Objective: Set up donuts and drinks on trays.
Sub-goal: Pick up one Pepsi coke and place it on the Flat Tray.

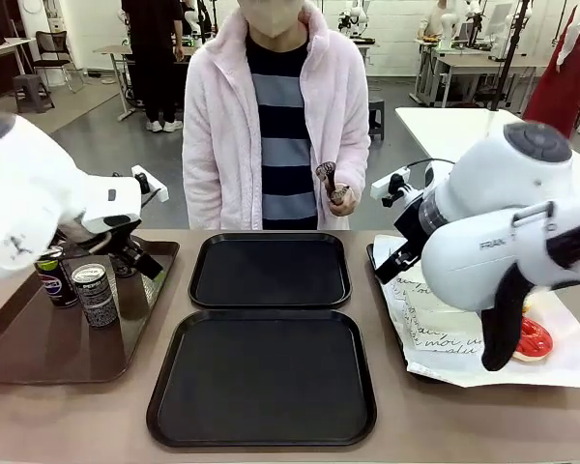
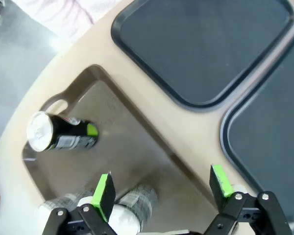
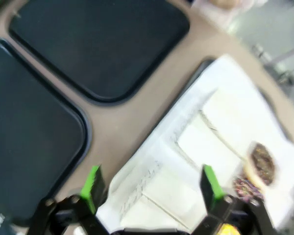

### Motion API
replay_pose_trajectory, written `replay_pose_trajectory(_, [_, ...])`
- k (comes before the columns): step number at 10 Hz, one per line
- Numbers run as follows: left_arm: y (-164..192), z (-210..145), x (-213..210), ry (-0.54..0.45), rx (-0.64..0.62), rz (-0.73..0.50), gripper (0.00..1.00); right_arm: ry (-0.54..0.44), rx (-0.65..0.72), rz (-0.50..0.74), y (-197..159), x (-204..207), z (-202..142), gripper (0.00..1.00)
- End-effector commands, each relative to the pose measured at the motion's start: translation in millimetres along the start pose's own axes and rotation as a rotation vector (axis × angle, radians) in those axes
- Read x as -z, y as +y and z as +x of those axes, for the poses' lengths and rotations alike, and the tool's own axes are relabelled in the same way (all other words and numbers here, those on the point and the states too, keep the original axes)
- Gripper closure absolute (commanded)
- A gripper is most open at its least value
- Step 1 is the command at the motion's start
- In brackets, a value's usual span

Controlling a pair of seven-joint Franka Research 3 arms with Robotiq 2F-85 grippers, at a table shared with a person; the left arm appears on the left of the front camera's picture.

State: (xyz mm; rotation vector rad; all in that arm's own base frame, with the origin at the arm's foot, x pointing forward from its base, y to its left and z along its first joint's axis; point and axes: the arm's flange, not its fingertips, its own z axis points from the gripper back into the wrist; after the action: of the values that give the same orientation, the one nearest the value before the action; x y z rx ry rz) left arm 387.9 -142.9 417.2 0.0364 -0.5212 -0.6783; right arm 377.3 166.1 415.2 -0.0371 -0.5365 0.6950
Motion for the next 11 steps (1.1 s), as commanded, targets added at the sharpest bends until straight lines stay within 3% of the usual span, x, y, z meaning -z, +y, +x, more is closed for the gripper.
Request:
replay_pose_trajectory(1, [-10.2, -50.8, -75.0, 0.130, 0.147, -0.004, 0.00, 0.169, -0.058, -0.012, 38.6, -78.7, -54.1, 0.00])
replay_pose_trajectory(3, [-20.9, -95.2, -107.6, 0.180, 0.180, -0.040, 0.00, 0.240, -0.099, 0.007, 56.8, -118.3, -102.9, 0.00])
replay_pose_trajectory(4, [-24.0, -104.4, -106.2, 0.181, 0.166, -0.023, 0.00, 0.224, -0.144, -0.001, 55.7, -114.7, -116.1, 0.00])
replay_pose_trajectory(5, [-3.5, -27.1, -93.1, 0.170, 0.140, -0.030, 0.00, 0.210, -0.072, -0.015, 32.3, -97.0, -24.7, 0.00])
replay_pose_trajectory(7, [-3.5, -27.1, -93.1, 0.170, 0.140, -0.030, 0.00, 0.210, -0.072, -0.015, 32.3, -97.0, -24.7, 0.00])
replay_pose_trajectory(8, [-4.4, -37.2, -116.1, 0.188, 0.152, -0.036, 0.00, 0.230, -0.096, -0.013, 40.5, -125.7, -35.9, 0.00])
replay_pose_trajectory(9, [30.2, -39.0, -94.2, 0.104, -0.085, -0.342, 0.00, -0.025, 0.173, 0.254, -7.5, -110.1, -60.5, 0.00])
replay_pose_trajectory(10, [57.3, -52.9, -85.3, 0.047, -0.308, -0.492, 0.00, -0.188, 0.453, 0.371, -49.2, -101.7, -92.5, 0.00])
replay_pose_trajectory(11, [75.1, -68.5, -86.3, 0.000, -0.396, -0.607, 0.00, -0.304, 0.598, 0.506, -79.7, -97.1, -123.3, 0.00])
